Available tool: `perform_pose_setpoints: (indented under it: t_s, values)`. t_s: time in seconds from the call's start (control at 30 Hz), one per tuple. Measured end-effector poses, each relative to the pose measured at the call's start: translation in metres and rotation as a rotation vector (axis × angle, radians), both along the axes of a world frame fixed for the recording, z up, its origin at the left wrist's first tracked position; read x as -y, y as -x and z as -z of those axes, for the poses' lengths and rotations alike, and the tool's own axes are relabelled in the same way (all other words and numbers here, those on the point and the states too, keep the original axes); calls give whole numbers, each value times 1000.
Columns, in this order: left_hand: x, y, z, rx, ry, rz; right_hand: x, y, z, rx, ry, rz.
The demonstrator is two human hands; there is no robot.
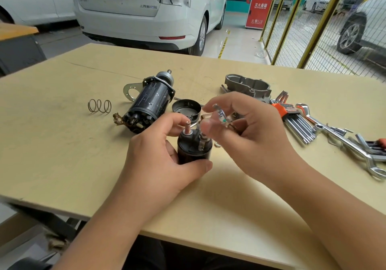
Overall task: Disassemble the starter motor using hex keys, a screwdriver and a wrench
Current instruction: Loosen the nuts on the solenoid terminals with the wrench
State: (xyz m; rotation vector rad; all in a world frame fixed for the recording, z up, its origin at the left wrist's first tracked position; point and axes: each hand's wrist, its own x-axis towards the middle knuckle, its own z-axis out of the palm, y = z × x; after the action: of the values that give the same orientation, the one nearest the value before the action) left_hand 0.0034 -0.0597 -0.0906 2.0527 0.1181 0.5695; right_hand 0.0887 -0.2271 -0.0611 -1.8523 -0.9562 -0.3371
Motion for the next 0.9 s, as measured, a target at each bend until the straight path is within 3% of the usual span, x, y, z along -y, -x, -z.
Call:
perform_pose_setpoints:
  t_s: [0.17,0.37,0.9]
  values:
    - [-1,0,0,16,1,20,-3,0,0,-23,31,-37]
    - [0,0,0,7,4,11,4,-4,-6,191,129,-66]
    - [0,1,-1,-8,0,19,6,-1,-9,165,50,-7]
